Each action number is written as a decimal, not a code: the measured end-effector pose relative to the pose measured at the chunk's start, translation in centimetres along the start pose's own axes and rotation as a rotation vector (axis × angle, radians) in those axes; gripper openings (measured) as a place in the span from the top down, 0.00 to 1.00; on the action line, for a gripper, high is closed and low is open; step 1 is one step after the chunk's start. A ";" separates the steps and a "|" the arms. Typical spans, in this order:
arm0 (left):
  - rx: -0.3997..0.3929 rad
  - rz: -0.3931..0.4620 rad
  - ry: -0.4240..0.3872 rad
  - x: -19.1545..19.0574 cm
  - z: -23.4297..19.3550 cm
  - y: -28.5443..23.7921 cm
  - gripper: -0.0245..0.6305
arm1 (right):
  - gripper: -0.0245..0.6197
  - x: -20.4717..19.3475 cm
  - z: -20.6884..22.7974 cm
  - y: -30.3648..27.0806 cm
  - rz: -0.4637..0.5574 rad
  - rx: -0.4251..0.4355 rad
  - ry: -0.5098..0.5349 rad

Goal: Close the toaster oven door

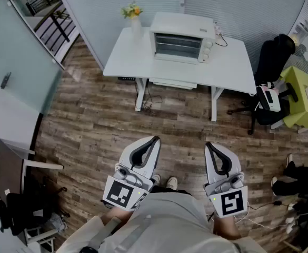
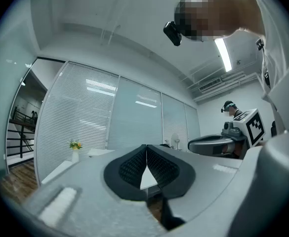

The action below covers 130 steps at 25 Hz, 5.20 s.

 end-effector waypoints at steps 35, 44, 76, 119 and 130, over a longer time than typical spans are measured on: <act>0.019 0.006 0.009 -1.6 -8.3 -9.3 0.96 | 0.95 -1.3 6.4 -10.9 0.015 0.021 -0.033; 0.015 -0.005 0.010 -1.9 -15.4 -13.3 0.96 | 0.95 -1.2 7.8 -19.0 0.007 0.016 -0.043; -0.025 -0.019 0.020 -3.9 -25.0 -25.9 0.96 | 0.95 -3.4 16.2 -32.0 -0.011 -0.025 -0.050; 0.021 -0.046 -0.011 -6.3 -26.9 -49.1 0.96 | 0.95 -7.0 38.0 -42.7 0.025 0.011 -0.081; -0.010 -0.019 -0.014 -5.2 -30.0 -47.8 0.96 | 0.95 -5.4 35.4 -44.6 0.027 -0.015 -0.071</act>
Point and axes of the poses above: the fingertips, and each gripper's own axes: y backward along the fingers, z to its right, x out of its top, the point moved 4 cm from there along y, backward along the fingers, and after that the axes turned 1 degree about -z, right-handed, at the moved point
